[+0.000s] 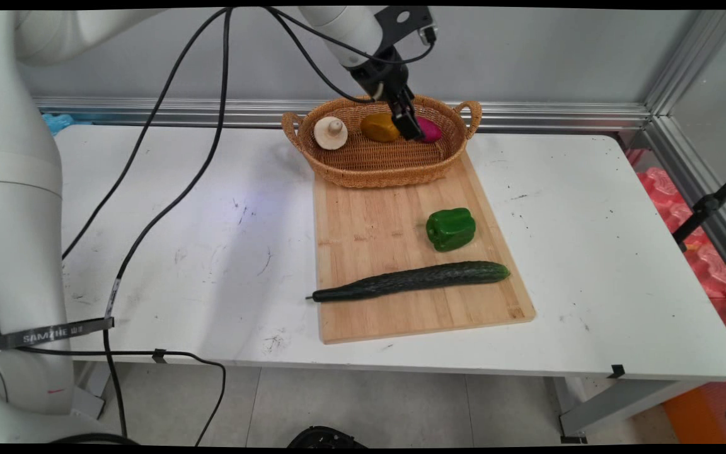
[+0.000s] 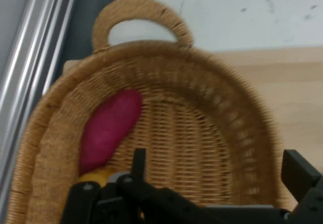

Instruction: Pick up the potato from the vegetable basket

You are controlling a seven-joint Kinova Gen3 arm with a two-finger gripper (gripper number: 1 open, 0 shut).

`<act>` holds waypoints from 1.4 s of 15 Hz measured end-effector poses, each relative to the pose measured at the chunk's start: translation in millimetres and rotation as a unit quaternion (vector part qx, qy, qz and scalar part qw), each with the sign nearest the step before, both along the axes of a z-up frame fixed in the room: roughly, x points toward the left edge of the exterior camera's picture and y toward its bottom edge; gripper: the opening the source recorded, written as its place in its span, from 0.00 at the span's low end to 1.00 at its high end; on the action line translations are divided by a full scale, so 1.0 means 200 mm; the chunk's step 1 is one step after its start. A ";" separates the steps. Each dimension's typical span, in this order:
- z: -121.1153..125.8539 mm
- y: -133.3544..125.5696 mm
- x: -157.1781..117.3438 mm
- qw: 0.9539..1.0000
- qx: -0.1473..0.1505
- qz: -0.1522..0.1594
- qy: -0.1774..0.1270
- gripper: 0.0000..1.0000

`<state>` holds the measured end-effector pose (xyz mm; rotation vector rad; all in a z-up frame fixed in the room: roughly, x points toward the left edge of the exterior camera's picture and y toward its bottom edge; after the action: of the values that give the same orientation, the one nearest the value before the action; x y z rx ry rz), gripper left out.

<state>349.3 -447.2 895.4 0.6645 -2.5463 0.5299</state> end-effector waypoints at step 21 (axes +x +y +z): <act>-0.31 -0.70 0.39 0.993 0.010 -0.101 -0.055 1.00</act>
<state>427.1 -587.4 833.0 0.3877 -2.6859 0.4825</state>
